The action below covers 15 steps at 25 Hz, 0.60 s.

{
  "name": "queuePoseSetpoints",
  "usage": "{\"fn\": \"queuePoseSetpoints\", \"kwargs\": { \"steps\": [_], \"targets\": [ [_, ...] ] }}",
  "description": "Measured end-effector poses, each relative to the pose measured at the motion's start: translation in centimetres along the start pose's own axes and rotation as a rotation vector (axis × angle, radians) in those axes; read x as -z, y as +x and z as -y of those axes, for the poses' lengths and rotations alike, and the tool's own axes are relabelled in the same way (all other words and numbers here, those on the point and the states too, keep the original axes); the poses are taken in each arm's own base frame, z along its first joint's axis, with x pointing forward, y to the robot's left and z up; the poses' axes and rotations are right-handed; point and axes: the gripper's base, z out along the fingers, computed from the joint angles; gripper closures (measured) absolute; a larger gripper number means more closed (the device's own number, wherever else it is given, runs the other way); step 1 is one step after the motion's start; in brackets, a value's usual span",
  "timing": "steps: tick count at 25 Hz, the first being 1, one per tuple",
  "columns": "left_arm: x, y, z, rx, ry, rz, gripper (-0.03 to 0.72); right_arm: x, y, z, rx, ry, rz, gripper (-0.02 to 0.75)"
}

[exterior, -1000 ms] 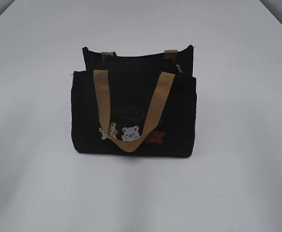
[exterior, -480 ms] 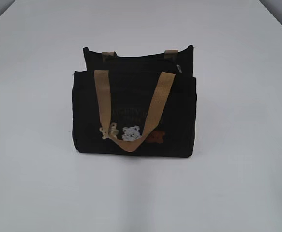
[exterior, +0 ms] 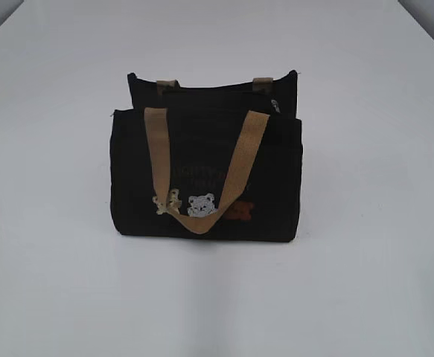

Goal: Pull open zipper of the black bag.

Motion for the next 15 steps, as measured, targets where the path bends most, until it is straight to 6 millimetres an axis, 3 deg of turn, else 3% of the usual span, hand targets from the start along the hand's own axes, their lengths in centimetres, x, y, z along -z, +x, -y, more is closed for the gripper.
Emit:
{"fn": "queuePoseSetpoints", "kwargs": {
  "steps": [15],
  "targets": [
    [-0.05, -0.03, 0.13, 0.061, -0.131, 0.003, 0.495, -0.23, -0.13, -0.11, -0.095, 0.157, -0.008, 0.451]
  ]
}}
